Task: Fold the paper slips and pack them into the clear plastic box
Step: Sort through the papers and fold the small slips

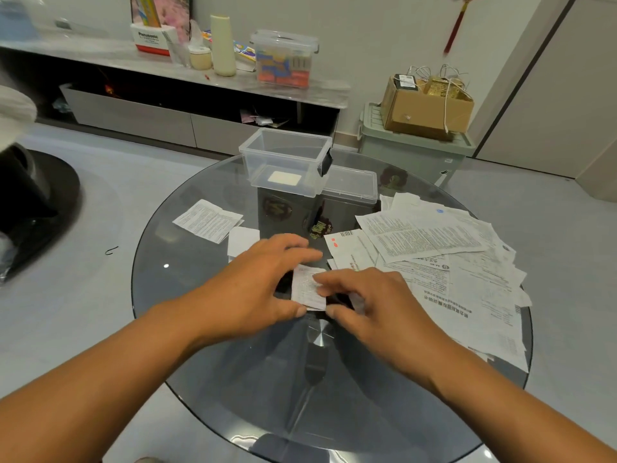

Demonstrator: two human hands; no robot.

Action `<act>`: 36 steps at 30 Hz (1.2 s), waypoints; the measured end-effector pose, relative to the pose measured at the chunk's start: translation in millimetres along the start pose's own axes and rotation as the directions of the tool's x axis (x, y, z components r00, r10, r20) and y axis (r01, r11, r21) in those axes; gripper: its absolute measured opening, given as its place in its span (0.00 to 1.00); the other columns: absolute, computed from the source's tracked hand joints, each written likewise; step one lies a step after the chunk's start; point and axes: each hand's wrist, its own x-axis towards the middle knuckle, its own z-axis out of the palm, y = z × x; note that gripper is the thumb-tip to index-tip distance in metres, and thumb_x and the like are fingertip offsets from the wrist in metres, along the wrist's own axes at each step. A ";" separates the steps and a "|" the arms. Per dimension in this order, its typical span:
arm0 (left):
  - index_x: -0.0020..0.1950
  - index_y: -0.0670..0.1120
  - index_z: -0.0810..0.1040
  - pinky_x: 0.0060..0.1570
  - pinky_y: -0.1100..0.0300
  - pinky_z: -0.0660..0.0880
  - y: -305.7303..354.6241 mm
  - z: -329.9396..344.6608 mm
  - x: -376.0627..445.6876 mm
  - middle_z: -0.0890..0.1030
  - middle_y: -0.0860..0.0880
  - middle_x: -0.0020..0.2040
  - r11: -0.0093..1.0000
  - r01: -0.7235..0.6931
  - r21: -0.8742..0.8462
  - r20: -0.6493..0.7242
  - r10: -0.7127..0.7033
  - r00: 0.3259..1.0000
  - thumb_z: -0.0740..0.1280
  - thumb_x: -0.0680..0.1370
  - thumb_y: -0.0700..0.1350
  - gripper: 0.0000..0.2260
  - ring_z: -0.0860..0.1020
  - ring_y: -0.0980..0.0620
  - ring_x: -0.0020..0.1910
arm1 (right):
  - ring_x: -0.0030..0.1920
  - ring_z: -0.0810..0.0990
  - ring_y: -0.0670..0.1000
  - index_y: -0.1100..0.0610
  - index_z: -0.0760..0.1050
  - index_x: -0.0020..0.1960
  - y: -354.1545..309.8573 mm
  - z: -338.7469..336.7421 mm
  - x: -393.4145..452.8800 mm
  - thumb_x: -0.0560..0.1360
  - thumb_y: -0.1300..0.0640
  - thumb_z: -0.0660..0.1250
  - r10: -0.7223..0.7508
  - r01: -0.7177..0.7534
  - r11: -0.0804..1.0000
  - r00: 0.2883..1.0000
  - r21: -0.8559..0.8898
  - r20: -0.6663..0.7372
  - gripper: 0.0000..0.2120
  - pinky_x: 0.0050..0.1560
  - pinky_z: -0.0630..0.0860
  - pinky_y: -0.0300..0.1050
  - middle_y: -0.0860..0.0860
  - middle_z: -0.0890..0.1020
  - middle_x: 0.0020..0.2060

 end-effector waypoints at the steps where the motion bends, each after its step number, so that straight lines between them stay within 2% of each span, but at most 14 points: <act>1: 0.75 0.62 0.68 0.64 0.73 0.60 0.5 -1.0 -1.5 0.66 0.63 0.73 0.998 -0.052 0.042 -0.020 0.053 0.998 0.73 0.76 0.55 0.29 0.63 0.64 0.70 | 0.56 0.80 0.44 0.38 0.78 0.65 0.7 -0.3 1.4 0.76 0.48 0.74 0.004 -0.004 1.000 1.000 0.006 -0.006 0.18 0.63 0.75 0.52 0.36 0.84 0.53; 4: 0.65 0.61 0.77 0.59 0.58 0.74 7.4 6.3 -3.8 0.78 0.61 0.61 0.991 -0.132 0.027 -0.030 0.133 0.991 0.67 0.79 0.59 0.15 0.75 0.62 0.59 | 0.55 0.81 0.42 0.41 0.82 0.58 1.7 -2.3 3.6 0.76 0.51 0.75 0.065 -0.064 0.990 0.998 0.126 0.001 0.12 0.62 0.77 0.47 0.36 0.85 0.51; 6: 0.64 0.59 0.76 0.52 0.53 0.75 9.4 14.3 -3.0 0.81 0.58 0.54 0.985 -0.152 0.080 -0.026 0.154 0.988 0.64 0.80 0.60 0.13 0.77 0.58 0.53 | 0.51 0.82 0.40 0.42 0.83 0.53 1.2 -4.7 5.2 0.77 0.54 0.73 0.103 -0.102 0.974 0.995 0.203 0.003 0.08 0.58 0.79 0.46 0.38 0.86 0.46; 9: 0.68 0.60 0.74 0.50 0.53 0.73 4.2 22.2 1.3 0.80 0.59 0.55 0.942 -0.226 0.247 -0.033 0.241 0.970 0.61 0.82 0.59 0.15 0.76 0.53 0.51 | 0.47 0.82 0.42 0.44 0.82 0.48 3.0 -14.7 8.7 0.78 0.56 0.70 0.201 -0.172 0.960 0.973 0.222 -0.115 0.07 0.54 0.79 0.48 0.39 0.84 0.44; 12: 0.64 0.60 0.78 0.44 0.53 0.71 -1.1 24.1 6.5 0.80 0.59 0.54 0.855 -0.296 0.425 -0.006 0.330 0.944 0.63 0.83 0.51 0.11 0.77 0.51 0.48 | 0.61 0.79 0.47 0.43 0.80 0.59 14.0 -30.6 19.8 0.79 0.52 0.71 0.192 -0.200 0.980 0.939 0.002 -0.286 0.10 0.71 0.68 0.53 0.41 0.82 0.60; 17: 0.60 0.52 0.79 0.49 0.55 0.70 0.1 9.4 9.1 0.81 0.54 0.52 0.799 -0.051 0.599 -0.029 0.086 0.996 0.65 0.75 0.35 0.18 0.79 0.48 0.50 | 0.78 0.64 0.52 0.47 0.64 0.79 35.5 -43.9 32.7 0.75 0.35 0.70 0.374 -0.393 0.906 0.918 -0.159 -0.134 0.37 0.81 0.48 0.59 0.47 0.69 0.77; 20: 0.49 0.50 0.80 0.38 0.57 0.63 3.5 6.4 9.0 0.81 0.52 0.44 0.727 0.042 0.685 -0.014 -0.045 0.999 0.70 0.69 0.35 0.13 0.80 0.48 0.41 | 0.71 0.73 0.55 0.49 0.72 0.73 42.2 -38.0 32.1 0.79 0.36 0.64 0.410 -0.438 0.872 0.898 -0.219 -0.163 0.27 0.80 0.47 0.61 0.48 0.77 0.70; 22: 0.39 0.50 0.80 0.32 0.59 0.58 4.6 0.6 8.8 0.80 0.52 0.35 0.685 0.094 0.722 -0.078 -0.054 0.996 0.77 0.59 0.34 0.15 0.79 0.49 0.31 | 0.55 0.81 0.54 0.50 0.81 0.58 49.3 -35.9 35.0 0.83 0.45 0.61 0.343 -0.397 0.887 0.909 -0.237 -0.238 0.14 0.79 0.52 0.63 0.47 0.85 0.51; 24: 0.47 0.50 0.81 0.35 0.57 0.61 1.2 0.5 9.2 0.82 0.51 0.43 0.709 0.135 0.692 -0.109 -0.081 0.991 0.72 0.66 0.34 0.15 0.81 0.47 0.40 | 0.40 0.79 0.51 0.49 0.79 0.41 58.5 -33.8 37.5 0.85 0.50 0.58 0.277 -0.355 0.902 0.912 -0.247 -0.303 0.17 0.76 0.59 0.66 0.44 0.81 0.35; 26: 0.57 0.50 0.78 0.40 0.57 0.63 -6.3 3.2 11.5 0.80 0.51 0.52 0.732 0.182 0.657 -0.116 -0.140 0.983 0.65 0.73 0.33 0.17 0.80 0.47 0.50 | 0.36 0.77 0.50 0.50 0.71 0.35 65.3 -32.7 39.3 0.85 0.51 0.57 0.226 -0.314 0.923 0.910 -0.223 -0.349 0.19 0.74 0.62 0.67 0.45 0.78 0.30; 28: 0.59 0.49 0.77 0.41 0.57 0.66 -14.0 3.1 11.4 0.79 0.51 0.53 0.761 0.182 0.623 -0.120 -0.136 0.983 0.64 0.73 0.32 0.18 0.79 0.47 0.51 | 0.52 0.82 0.51 0.44 0.77 0.45 61.2 -31.8 37.3 0.86 0.52 0.55 0.175 -0.254 0.947 0.921 -0.195 -0.348 0.16 0.79 0.55 0.64 0.44 0.85 0.46; 30: 0.57 0.47 0.78 0.42 0.54 0.74 -21.9 6.8 9.0 0.79 0.50 0.51 0.843 0.167 0.512 -0.153 -0.102 0.983 0.64 0.71 0.30 0.19 0.78 0.47 0.49 | 0.72 0.72 0.48 0.42 0.78 0.67 49.6 -30.0 31.4 0.86 0.53 0.55 0.110 -0.170 0.965 0.952 -0.198 -0.284 0.16 0.82 0.44 0.58 0.44 0.79 0.68; 33: 0.61 0.42 0.80 0.53 0.52 0.80 -18.6 15.4 4.7 0.82 0.45 0.56 0.910 0.088 0.404 -0.218 0.003 0.976 0.70 0.70 0.29 0.21 0.81 0.41 0.54 | 0.77 0.64 0.46 0.42 0.71 0.75 28.9 -23.6 16.7 0.86 0.49 0.54 0.029 -0.055 0.964 0.994 -0.259 -0.102 0.19 0.81 0.37 0.53 0.46 0.73 0.74; 36: 0.73 0.45 0.74 0.66 0.60 0.68 -8.4 20.9 2.7 0.77 0.48 0.69 0.976 -0.006 0.216 -0.272 0.066 0.960 0.69 0.78 0.37 0.22 0.75 0.48 0.67 | 0.75 0.62 0.49 0.41 0.69 0.76 22.5 -15.8 3.9 0.86 0.44 0.51 0.034 -0.040 0.947 0.999 -0.318 -0.023 0.20 0.79 0.37 0.52 0.46 0.70 0.73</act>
